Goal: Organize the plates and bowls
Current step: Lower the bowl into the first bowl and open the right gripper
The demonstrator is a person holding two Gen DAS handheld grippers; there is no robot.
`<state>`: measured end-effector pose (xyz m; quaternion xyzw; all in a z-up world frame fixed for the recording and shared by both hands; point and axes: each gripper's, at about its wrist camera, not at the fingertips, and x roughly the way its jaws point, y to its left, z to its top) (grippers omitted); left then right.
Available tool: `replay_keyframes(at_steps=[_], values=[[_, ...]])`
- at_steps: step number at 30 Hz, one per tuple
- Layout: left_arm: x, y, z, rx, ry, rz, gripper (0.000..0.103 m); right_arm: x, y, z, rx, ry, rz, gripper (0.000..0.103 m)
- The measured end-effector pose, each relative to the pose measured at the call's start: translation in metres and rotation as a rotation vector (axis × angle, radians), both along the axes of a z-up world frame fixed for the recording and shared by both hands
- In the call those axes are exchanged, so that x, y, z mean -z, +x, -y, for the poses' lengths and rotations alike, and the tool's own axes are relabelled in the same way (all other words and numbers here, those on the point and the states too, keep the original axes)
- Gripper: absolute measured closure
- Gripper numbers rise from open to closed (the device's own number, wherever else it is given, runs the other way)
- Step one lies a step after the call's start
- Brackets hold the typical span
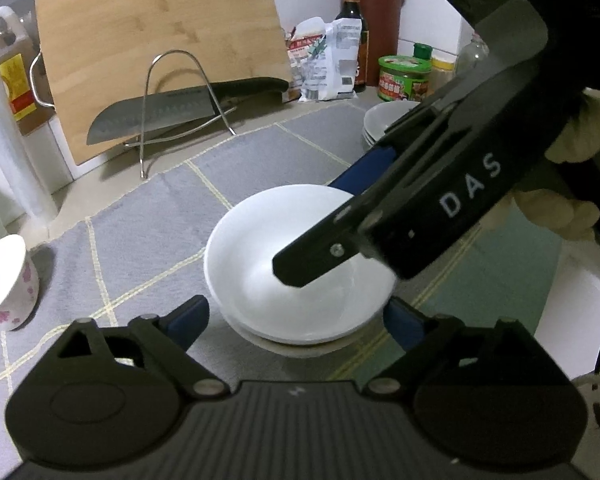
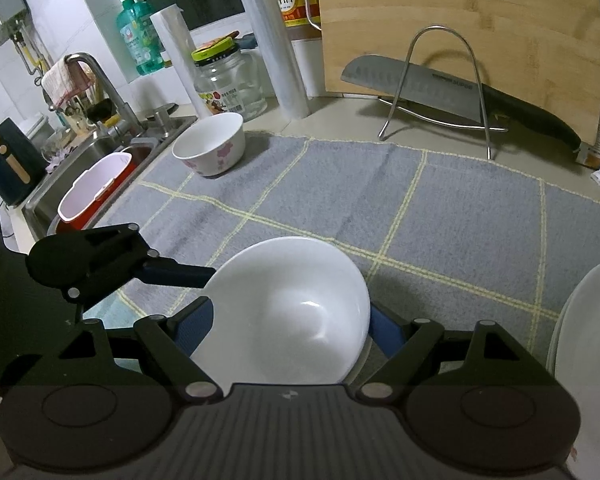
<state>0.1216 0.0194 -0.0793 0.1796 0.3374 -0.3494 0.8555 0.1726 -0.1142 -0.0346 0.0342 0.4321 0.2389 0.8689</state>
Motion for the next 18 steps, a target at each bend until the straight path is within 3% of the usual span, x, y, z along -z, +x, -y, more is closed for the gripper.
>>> replay_keyframes(at_steps=[2,7,18], values=[[-0.001,-0.001,-0.002,0.002,-0.008,-0.001,0.008,-0.001,0.0,0.0,0.002,0.002,0.003,0.015],[-0.004,-0.002,-0.012,-0.011,-0.04,0.007,0.005,-0.008,-0.002,-0.002,0.011,-0.005,0.034,0.0],[-0.014,-0.006,-0.047,-0.082,-0.104,0.043,0.004,-0.014,-0.011,-0.021,0.076,-0.077,0.063,0.0]])
